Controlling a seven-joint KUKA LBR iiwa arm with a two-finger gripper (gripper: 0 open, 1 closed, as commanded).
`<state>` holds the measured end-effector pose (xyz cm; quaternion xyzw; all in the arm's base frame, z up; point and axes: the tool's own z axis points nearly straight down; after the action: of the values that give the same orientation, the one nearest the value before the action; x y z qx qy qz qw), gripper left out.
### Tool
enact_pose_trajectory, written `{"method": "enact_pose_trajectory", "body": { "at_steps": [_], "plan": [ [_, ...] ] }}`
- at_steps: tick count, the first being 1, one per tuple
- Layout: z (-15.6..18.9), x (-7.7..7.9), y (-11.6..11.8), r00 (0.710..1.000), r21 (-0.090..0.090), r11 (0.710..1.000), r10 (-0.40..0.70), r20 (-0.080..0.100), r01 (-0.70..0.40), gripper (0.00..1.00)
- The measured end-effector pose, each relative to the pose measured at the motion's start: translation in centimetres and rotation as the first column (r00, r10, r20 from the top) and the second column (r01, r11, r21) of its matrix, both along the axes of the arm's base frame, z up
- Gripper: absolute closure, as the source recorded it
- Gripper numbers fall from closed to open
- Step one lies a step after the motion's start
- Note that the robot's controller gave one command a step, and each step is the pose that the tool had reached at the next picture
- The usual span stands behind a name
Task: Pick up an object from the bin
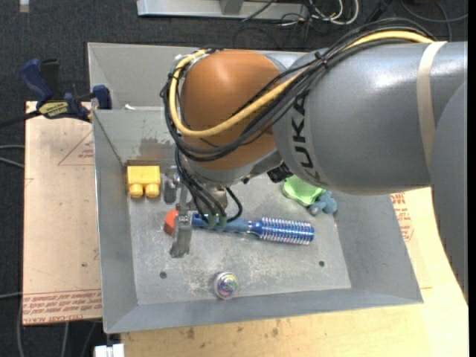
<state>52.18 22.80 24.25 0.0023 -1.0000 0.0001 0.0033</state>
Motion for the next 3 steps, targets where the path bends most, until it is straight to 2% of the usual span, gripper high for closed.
{"method": "enact_pose_trajectory", "body": {
  "at_steps": [1,2,3],
  "plan": [
    [-5.2,4.0,-6.7,1.000,-0.003,1.000,-0.009,0.004,0.009,0.00],
    [-15.9,6.9,-12.0,0.977,-0.002,0.977,-0.212,0.002,0.212,0.00],
    [-15.6,7.0,-11.8,0.977,0.002,0.977,-0.212,0.006,0.212,1.00]
  ]
}}
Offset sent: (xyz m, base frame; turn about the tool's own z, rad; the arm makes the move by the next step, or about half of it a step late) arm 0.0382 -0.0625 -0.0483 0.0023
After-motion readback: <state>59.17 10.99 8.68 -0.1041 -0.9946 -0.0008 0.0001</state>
